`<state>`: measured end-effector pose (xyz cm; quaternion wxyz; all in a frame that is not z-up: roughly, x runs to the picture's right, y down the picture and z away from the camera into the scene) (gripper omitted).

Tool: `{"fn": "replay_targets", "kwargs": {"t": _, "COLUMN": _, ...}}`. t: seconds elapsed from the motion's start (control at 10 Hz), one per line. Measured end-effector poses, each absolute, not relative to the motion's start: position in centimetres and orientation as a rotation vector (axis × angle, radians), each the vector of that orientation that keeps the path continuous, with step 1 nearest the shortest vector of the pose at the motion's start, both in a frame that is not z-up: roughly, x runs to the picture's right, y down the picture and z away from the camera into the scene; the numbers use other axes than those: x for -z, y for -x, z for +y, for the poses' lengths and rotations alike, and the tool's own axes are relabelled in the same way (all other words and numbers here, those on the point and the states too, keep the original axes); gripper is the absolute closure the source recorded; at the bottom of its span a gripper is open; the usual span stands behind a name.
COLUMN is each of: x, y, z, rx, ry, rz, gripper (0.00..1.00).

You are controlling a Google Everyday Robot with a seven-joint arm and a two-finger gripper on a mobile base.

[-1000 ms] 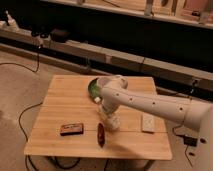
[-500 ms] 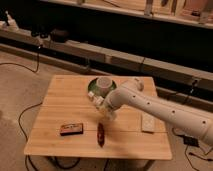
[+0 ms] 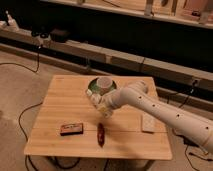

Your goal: Stand the bottle upright

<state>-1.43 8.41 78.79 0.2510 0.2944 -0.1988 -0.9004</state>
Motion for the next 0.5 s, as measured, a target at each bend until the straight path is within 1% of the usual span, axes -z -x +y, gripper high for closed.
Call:
{"fn": "replay_targets", "kwargs": {"t": 0.2, "x": -78.3, "y": 1.74, "z": 7.86, "rx": 2.409, "ry": -0.979, "rz": -0.479, "gripper": 1.0}}
{"fn": "replay_targets", "kwargs": {"t": 0.3, "x": -78.04, "y": 1.61, "z": 7.54, "rx": 2.389, "ry": -1.043, "rz": -0.445, "gripper": 1.0}}
{"fn": "replay_targets", "kwargs": {"t": 0.5, "x": -77.75, "y": 1.58, "z": 7.16, "rx": 2.368, "ry": -1.106, "rz": -0.408, "gripper": 1.0}}
